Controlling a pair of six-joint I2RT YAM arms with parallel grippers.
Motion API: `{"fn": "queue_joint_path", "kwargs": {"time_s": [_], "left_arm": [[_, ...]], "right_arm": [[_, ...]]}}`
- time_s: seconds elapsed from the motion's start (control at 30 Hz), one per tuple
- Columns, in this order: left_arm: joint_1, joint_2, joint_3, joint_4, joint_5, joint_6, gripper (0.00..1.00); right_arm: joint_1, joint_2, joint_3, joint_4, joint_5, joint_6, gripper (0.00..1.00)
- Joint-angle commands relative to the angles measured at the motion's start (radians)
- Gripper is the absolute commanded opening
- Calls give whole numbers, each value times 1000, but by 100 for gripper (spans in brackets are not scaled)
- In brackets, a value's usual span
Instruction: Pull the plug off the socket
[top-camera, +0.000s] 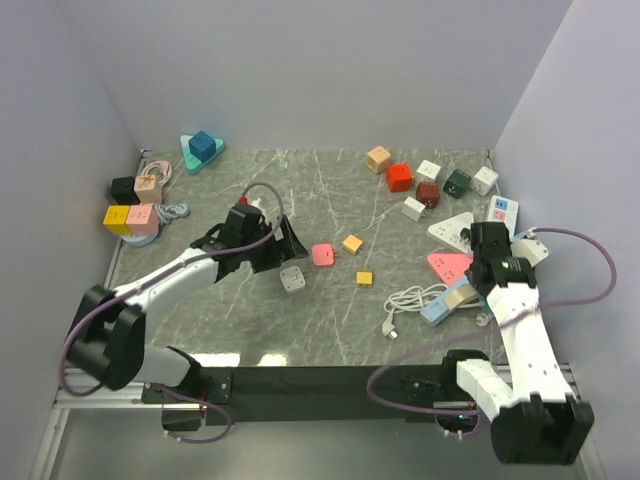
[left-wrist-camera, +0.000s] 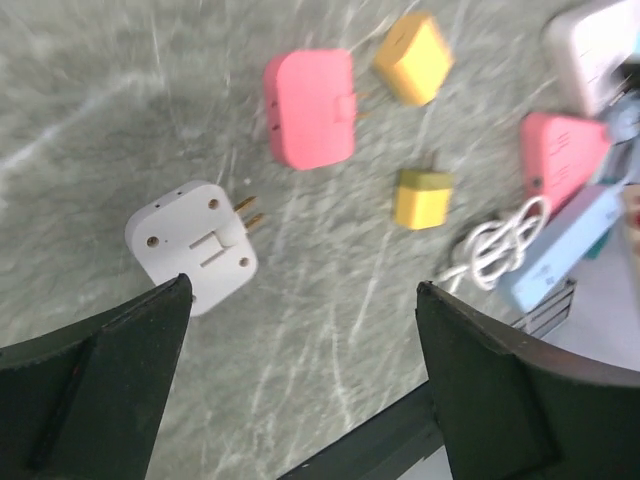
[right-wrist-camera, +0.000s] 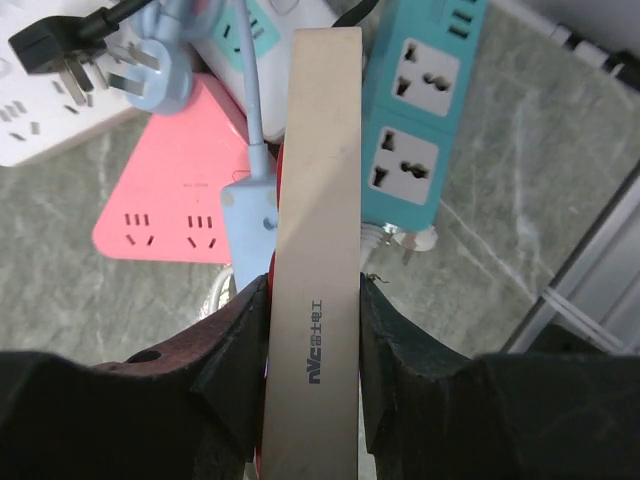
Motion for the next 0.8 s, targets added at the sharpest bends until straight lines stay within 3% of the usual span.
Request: {"fn": "queue_joint_path", "kwargs": {"time_s": [0.0, 0.13, 0.17, 0.23, 0.27, 0.3, 0.37, 0.6, 0.77], "left_arm": [[-1, -90, 57, -97, -113, -9, 99], [0, -88, 39, -187, -141, -16, 97], [0, -85, 25, -186, -135, -20, 80], [0, -85, -19, -166, -112, -26, 42], [0, -88, -33, -155, -106, -33, 6], [0, -85, -50, -143, -107, -36, 1], [-1, -81, -64, -137, -110, -39, 1], [-12, 40, -35, -195, -168, -18, 1], [-60, 168, 11, -168, -184, -24, 1]], "right_arm": [[-42, 94, -13, 234, -85, -40, 5], [-69, 177, -27, 289, -122, -39, 46], [-78, 198, -28, 294, -130, -36, 61], [-85, 214, -24, 291, -142, -33, 71], [-89, 215, -19, 283, -150, -31, 78], [-89, 214, -4, 269, -159, -34, 80], [-93, 195, 34, 242, -202, -40, 89], [-93, 106, 177, 151, -400, -123, 93], [-93, 82, 160, 175, -530, -180, 94]]}}
